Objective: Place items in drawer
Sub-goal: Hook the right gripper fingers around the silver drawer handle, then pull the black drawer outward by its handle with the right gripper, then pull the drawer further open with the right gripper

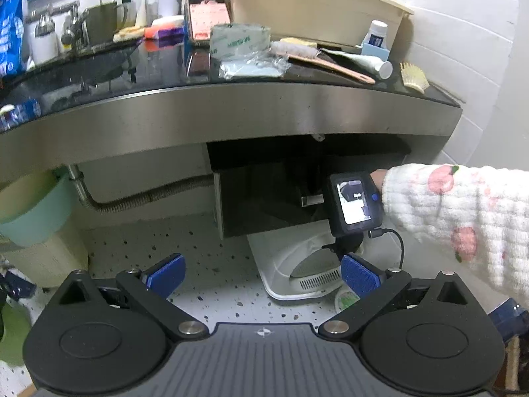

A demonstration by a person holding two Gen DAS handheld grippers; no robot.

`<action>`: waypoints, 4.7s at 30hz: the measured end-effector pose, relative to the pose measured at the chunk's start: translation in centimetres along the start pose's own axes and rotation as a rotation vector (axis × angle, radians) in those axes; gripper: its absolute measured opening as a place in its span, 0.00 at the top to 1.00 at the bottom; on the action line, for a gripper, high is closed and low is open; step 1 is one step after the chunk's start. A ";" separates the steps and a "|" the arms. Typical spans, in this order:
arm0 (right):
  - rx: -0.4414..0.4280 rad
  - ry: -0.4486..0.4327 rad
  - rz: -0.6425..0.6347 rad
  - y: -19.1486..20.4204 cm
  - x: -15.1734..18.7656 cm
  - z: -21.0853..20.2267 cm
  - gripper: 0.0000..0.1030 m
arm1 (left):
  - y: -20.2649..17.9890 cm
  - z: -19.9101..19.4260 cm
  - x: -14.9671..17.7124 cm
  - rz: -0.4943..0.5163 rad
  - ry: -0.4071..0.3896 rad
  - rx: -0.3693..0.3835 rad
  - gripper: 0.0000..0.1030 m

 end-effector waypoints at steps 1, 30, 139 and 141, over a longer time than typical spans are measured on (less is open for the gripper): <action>0.000 0.002 0.000 0.0 0.0 -0.1 0.00 | 0.0 0.0 0.0 0.003 0.000 -0.004 0.01; -0.039 -0.035 -0.004 3.9 0.1 -1.9 0.00 | -0.7 0.3 0.2 -0.005 0.018 -0.003 0.01; 0.154 -0.023 1.557 2.3 7.4 -9.1 0.13 | -3.2 0.9 4.0 0.024 -0.047 0.160 0.02; 0.153 -0.021 1.557 2.1 7.4 -9.0 0.13 | -3.2 0.8 4.0 0.025 -0.046 0.161 0.02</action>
Point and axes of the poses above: each gripper's, at about its wrist camera, not at the fingertips, and z roughly the way its jaws point, y to its left, x to its underside, the point moved 9 cm from there along z, roughly the way its jaws point, and after that the axes turned 5 degrees about x, right-handed, at the moved point
